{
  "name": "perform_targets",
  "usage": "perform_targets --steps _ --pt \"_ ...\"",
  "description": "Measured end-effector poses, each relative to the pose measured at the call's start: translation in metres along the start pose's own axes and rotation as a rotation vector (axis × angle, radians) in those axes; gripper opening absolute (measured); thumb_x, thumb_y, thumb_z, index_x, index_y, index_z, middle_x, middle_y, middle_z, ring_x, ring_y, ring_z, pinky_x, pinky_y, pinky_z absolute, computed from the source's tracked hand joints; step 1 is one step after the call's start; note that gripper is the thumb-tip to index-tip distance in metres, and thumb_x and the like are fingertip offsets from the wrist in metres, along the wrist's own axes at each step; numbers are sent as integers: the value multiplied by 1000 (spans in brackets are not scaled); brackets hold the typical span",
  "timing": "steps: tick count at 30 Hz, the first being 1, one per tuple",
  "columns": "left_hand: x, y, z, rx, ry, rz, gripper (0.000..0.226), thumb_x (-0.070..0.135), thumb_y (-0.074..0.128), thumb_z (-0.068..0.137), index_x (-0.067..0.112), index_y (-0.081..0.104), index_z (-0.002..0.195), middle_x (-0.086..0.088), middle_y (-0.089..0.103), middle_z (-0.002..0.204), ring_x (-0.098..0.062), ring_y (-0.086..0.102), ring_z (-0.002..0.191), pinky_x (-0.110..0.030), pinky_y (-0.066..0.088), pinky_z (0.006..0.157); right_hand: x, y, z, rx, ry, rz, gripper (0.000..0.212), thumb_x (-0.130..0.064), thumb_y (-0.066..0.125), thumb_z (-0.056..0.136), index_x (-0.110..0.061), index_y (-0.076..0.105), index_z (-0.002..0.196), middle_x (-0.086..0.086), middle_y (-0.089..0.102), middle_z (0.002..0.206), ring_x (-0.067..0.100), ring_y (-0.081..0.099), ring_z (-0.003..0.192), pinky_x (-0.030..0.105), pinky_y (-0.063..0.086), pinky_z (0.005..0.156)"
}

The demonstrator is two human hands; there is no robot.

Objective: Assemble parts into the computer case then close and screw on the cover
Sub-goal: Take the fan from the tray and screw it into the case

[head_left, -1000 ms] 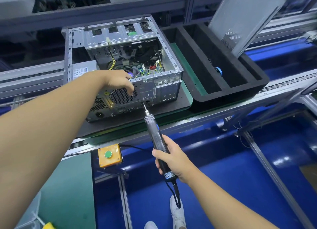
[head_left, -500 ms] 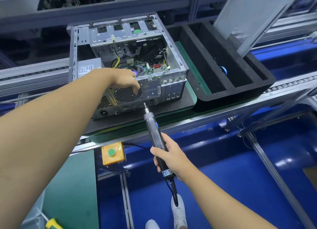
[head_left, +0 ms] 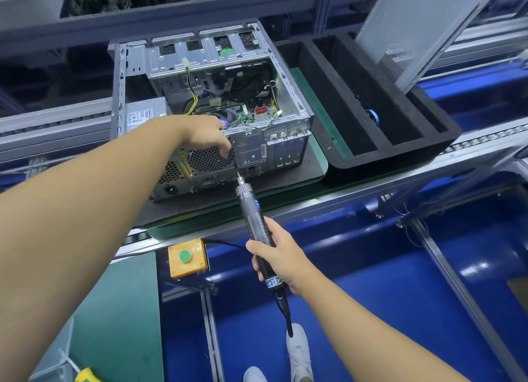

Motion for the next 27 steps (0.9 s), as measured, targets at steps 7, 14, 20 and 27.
perform_targets --steps 7,14,20,27 --pt "-3 0 3 0 6 -12 47 59 63 59 18 48 76 0 42 80 -17 41 67 -34 31 58 4 -2 2 2 10 -6 32 -30 68 89 -41 58 117 6 63 70 21 56 55 31 53 57" --pt "-1 -1 1 16 -5 -29 50 56 64 58 12 49 77 -2 43 79 -20 41 66 -36 31 58 7 -7 5 11 23 -25 27 -33 68 88 -43 59 111 9 63 70 23 55 54 35 53 57" --pt "-5 0 5 24 -19 -40 37 45 70 77 14 50 80 -2 44 83 -20 43 70 -37 34 61 3 -8 4 10 23 -44 26 -33 67 89 -48 59 109 8 64 68 22 56 54 34 53 56" --pt "0 0 0 -9 -44 -78 36 39 71 81 8 51 84 -3 44 90 -20 45 76 -35 37 65 -4 0 2 1 47 66 18 -34 70 85 -39 62 100 7 61 72 28 54 60 36 50 55"
Point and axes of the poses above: each hand's wrist, its own z-axis towards the middle knuckle, its own y-axis out of the palm, x = y × z, the point moved 8 cm from there along z, towards the middle knuckle
